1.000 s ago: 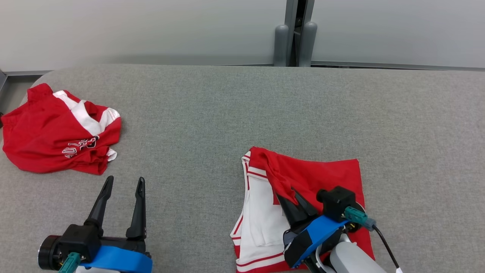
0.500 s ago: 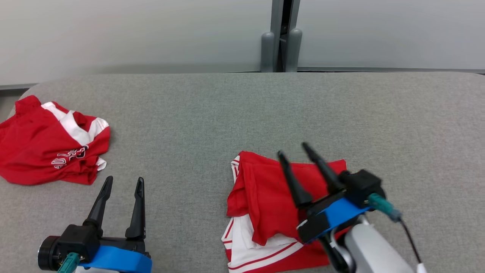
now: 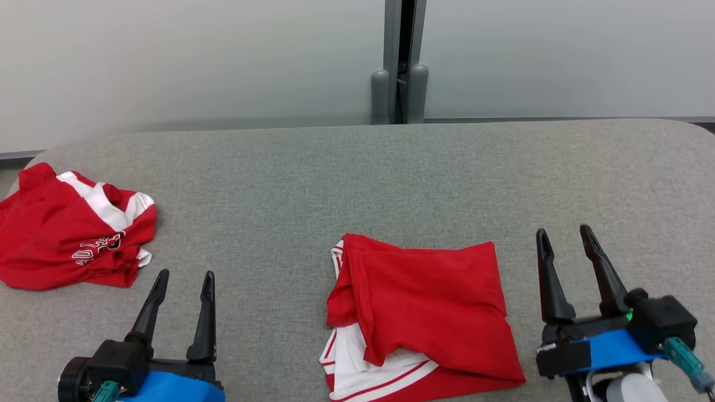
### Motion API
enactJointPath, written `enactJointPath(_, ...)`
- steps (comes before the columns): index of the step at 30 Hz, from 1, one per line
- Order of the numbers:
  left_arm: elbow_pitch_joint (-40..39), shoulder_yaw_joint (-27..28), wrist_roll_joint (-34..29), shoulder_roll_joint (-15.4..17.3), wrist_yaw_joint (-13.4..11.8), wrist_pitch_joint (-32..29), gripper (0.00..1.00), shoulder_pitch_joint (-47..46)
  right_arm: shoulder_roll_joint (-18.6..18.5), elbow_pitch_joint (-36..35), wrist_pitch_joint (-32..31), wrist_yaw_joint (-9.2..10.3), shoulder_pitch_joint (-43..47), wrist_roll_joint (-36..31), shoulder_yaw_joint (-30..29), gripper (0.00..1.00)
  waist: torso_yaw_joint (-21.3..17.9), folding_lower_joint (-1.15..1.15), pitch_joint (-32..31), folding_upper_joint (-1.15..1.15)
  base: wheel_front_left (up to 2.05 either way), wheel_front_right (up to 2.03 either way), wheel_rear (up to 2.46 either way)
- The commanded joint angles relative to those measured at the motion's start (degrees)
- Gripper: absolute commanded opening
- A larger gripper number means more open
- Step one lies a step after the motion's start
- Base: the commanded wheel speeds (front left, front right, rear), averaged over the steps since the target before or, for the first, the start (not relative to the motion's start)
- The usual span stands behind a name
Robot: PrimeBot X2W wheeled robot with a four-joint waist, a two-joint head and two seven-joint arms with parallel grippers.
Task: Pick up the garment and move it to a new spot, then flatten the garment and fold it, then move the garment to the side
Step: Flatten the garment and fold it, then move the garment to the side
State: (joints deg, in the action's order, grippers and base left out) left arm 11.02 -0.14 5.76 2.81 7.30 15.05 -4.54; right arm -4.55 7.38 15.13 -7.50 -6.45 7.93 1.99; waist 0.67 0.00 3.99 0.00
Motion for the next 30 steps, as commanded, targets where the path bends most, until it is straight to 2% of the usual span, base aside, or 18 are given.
enactJointPath(1, -0.2, 0.2, 0.0, 0.2, 0.1, 0.2, 1.0, 0.7, 0.2, -0.5, 0.0, 0.02, 1.2, -0.6, -0.4, 1.0, 0.0, 0.0, -0.1, 0.0, 0.0, 0.0, 0.0)
enactJointPath(14, 0.3, 0.2, -0.1, 0.2, 0.0, 0.2, 1.0, 2.0, 1.2, 0.8, 0.0, 0.02, 4.5, -2.0, -2.0, 1.0, 0.0, 0.0, -1.7, 0.0, 0.0, 0.0, 0.0)
enactJointPath(30, -1.1, 2.0, -1.1, 0.2, -1.5, 0.2, 1.0, 4.7, 1.6, 3.4, 0.0, 0.02, 7.1, -1.8, -3.5, 1.0, 0.5, 0.0, -4.2, 0.0, 0.0, 0.0, 0.0)
